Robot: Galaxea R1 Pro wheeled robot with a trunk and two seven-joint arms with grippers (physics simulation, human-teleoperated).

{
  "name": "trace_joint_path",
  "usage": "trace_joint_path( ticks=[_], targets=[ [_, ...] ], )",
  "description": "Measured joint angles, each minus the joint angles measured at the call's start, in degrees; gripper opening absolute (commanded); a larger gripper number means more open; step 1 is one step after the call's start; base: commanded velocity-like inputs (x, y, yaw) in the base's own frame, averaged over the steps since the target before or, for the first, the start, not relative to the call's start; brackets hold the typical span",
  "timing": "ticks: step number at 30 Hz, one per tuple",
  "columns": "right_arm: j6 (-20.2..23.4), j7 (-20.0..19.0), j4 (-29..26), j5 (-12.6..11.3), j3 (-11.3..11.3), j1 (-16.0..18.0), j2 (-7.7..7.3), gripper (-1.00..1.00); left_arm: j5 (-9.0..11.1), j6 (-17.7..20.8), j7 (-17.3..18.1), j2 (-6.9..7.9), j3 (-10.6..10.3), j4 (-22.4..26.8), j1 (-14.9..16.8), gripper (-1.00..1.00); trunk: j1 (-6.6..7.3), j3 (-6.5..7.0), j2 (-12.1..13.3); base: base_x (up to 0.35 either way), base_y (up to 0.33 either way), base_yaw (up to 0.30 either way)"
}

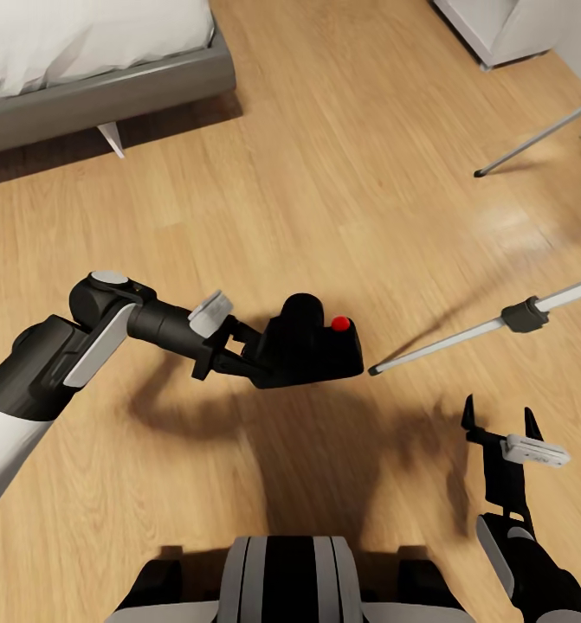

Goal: Attach the digital camera to the camera tripod in the bedroom.

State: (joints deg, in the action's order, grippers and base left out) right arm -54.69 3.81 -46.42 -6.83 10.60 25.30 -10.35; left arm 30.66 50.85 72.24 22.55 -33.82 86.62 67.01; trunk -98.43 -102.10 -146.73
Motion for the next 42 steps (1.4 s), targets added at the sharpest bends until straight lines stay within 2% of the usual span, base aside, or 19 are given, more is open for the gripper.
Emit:
trace_joint_path(
  ticks=[30,42],
  targets=[
    [0.0,0.0,0.0,0.0,0.0,0.0,0.00,1.00,0.1,0.0,0.2,-0.12,-0.3,-0.2,0.0,-1.00,0.77,6.65,0.4,0.000,0.000,0.000],
    [0.0,0.0,0.0,0.0,0.0,0.0,0.00,1.00,0.1,0.3,0.0,-0.78,-0.9,-0.4,0.0,-1.00,1.08,9.31,0.6,0.000,0.000,0.000]
  ],
)
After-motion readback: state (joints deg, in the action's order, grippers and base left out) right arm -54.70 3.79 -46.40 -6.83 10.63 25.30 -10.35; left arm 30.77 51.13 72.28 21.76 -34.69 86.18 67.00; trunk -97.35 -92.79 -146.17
